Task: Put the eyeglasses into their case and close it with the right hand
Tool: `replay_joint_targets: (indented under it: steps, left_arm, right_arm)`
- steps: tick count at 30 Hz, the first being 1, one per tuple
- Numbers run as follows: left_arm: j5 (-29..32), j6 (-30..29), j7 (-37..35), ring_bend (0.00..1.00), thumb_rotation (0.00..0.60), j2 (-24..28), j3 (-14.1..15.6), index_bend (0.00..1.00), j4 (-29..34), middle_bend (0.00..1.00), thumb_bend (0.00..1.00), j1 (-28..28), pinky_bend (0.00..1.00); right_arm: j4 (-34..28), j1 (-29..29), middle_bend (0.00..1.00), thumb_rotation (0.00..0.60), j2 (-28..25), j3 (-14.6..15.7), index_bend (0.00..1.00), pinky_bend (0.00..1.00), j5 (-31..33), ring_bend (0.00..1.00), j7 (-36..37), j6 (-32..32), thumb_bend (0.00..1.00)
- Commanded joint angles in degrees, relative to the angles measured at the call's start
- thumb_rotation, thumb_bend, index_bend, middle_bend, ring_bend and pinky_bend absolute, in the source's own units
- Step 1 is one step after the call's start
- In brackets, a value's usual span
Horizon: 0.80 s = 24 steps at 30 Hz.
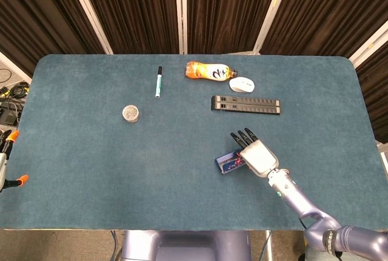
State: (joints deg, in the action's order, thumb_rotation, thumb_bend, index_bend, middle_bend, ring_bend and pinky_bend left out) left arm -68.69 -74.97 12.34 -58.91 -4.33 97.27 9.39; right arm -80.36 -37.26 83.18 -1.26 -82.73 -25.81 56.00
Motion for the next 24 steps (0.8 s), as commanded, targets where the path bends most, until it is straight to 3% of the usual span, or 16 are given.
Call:
replay_joint_targets:
  steps: [1,8,11,14,16,19,24]
  left_arm:
    - [0.07,0.08,0.04,0.00,0.600,0.00,0.01,0.00,0.00,0.00,0.00,0.02,0.00]
    - [0.41,0.23,0.19,0.00,0.600,0.00,-0.05,0.00,-0.05,0.00,0.00,0.08,0.00]
    - [0.49,0.32,0.34,0.00,0.600,-0.10,-0.04,0.00,-0.14,0.00,0.00,0.14,0.00]
    - [0.48,0.20,0.36,0.00,0.600,-0.13,-0.06,0.00,-0.14,0.00,0.00,0.11,0.00]
    - [0.49,0.18,0.39,0.00,0.600,-0.15,-0.05,0.00,-0.13,0.00,0.00,0.10,0.00]
    - [0.63,0.24,0.43,0.00,0.600,-0.20,-0.09,0.00,-0.22,0.00,0.00,0.13,0.00]
    - [0.85,0.50,0.58,0.00,0.600,-0.32,-0.12,0.00,-0.37,0.00,0.00,0.27,0.00]
  right_arm:
    - [0.51,-0.38,0.03,0.600,0.61,-0.50,0.68,0.00,0.78,0.00,-0.92,-0.61,0.48]
    - [1.81,-1.42,0.02,0.600,2.52,-2.20,0.65,0.00,4.23,0.00,-3.26,-2.57,0.47]
    - [2.04,-1.65,0.02,0.600,3.21,-2.60,0.58,0.00,4.71,0.00,-3.66,-2.45,0.46]
    - [2.60,-1.61,0.00,0.600,4.04,-3.04,0.37,0.00,4.89,0.00,-3.49,-1.66,0.36]
    - [2.93,-1.53,0.00,0.600,4.55,-3.39,0.22,0.00,4.90,0.00,-3.40,-0.88,0.22]
    - [2.36,-1.28,0.00,0.600,4.69,-4.09,0.13,0.00,4.33,0.00,-2.35,0.96,0.10]
    - [-1.17,-1.13,0.00,0.600,2.48,-4.68,0.11,0.00,3.53,0.00,-0.76,2.19,0.09]
